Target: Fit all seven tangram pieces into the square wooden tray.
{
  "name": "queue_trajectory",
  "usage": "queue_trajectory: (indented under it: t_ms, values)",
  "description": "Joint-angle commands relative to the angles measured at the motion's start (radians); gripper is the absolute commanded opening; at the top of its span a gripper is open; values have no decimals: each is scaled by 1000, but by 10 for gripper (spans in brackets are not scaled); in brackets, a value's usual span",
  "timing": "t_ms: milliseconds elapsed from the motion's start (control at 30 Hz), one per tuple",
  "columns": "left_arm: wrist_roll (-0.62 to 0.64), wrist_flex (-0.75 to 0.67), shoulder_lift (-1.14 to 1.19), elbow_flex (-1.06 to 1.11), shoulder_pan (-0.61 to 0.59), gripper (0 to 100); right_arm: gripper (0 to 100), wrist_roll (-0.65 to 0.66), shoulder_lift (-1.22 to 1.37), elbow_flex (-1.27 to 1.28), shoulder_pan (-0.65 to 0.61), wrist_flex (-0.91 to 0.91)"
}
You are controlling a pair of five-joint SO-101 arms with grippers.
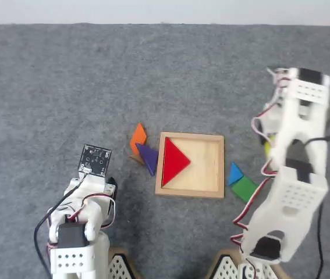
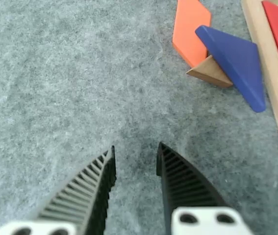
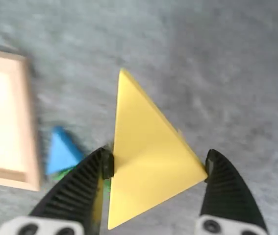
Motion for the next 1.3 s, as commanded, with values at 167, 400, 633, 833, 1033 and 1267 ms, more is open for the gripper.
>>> queue_trajectory:
  t_ms: [167, 400, 633, 833, 1033, 1267]
  values:
    - [-12, 3, -15, -7, -5, 133, 183, -190, -185, 100, -289, 7]
    - [-12, 3, -15, -7, -5, 133, 183, -407, -305, 318, -420, -128]
    - [-12, 3, -15, -7, -5, 133, 183, -580, -303, 364, -518, -225]
    - [-12, 3, -15, -7, -5, 133, 183, -727, -303, 367, -575, -282]
    - [-12, 3, -15, -7, -5, 133, 186, -1020, -303, 367, -642, -272]
    - [-12, 3, -15, -7, -5, 133, 201, -1234, -303, 367, -661, -275]
